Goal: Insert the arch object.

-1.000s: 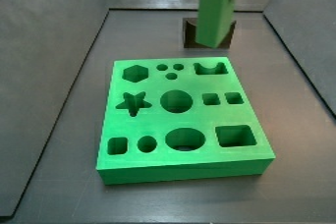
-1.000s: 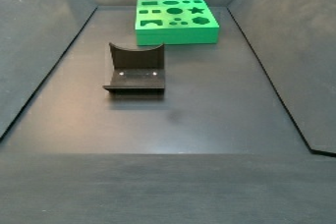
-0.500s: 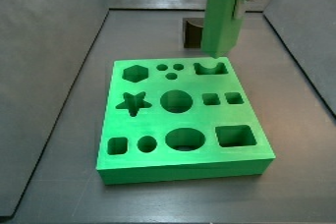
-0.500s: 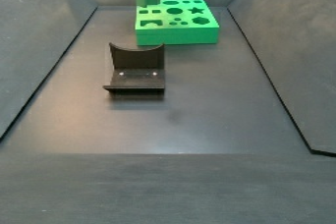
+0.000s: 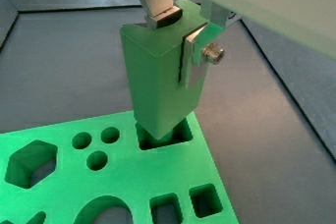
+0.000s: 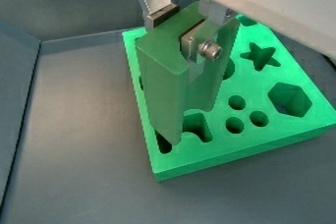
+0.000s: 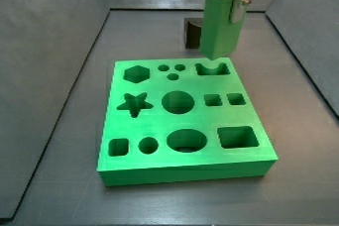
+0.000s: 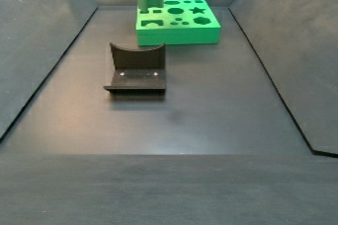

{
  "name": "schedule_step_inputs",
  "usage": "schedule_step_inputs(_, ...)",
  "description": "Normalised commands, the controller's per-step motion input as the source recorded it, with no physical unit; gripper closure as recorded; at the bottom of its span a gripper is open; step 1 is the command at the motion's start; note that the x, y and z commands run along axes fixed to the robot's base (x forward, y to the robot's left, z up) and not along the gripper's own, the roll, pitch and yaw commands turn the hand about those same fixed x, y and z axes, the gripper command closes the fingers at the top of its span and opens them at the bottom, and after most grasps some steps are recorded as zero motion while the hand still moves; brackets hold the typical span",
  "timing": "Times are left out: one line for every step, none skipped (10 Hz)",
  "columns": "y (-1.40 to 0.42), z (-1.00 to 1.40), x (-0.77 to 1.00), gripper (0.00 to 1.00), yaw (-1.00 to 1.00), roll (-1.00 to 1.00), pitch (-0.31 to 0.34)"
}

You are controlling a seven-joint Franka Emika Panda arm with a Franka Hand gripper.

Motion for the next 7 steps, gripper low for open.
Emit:
schedule_step_inputs(0.00, -0.36, -0.05, 1.00, -0.88, 0.00, -0.041)
schedule_step_inputs(0.00, -0.42, 0.00, 1.00, -1.00, 0.00, 0.000)
schedule_step_inputs(0.00, -0.36, 0.00, 1.00, -1.00, -0.01, 0.000)
schedule_step_inputs(0.00, -0.31, 0.00, 1.00, -1.00, -0.07, 0.000)
schedule_step_inputs(0.00, -0.12, 0.05, 1.00, -0.71, -0.15, 0.000)
schedule_step_inputs(0.00, -0.09, 0.05, 1.00, -0.39, -0.12, 0.000)
schedule_step_inputs(0.05, -0.20, 0.05, 1.00, -0.66, -0.07, 0.009)
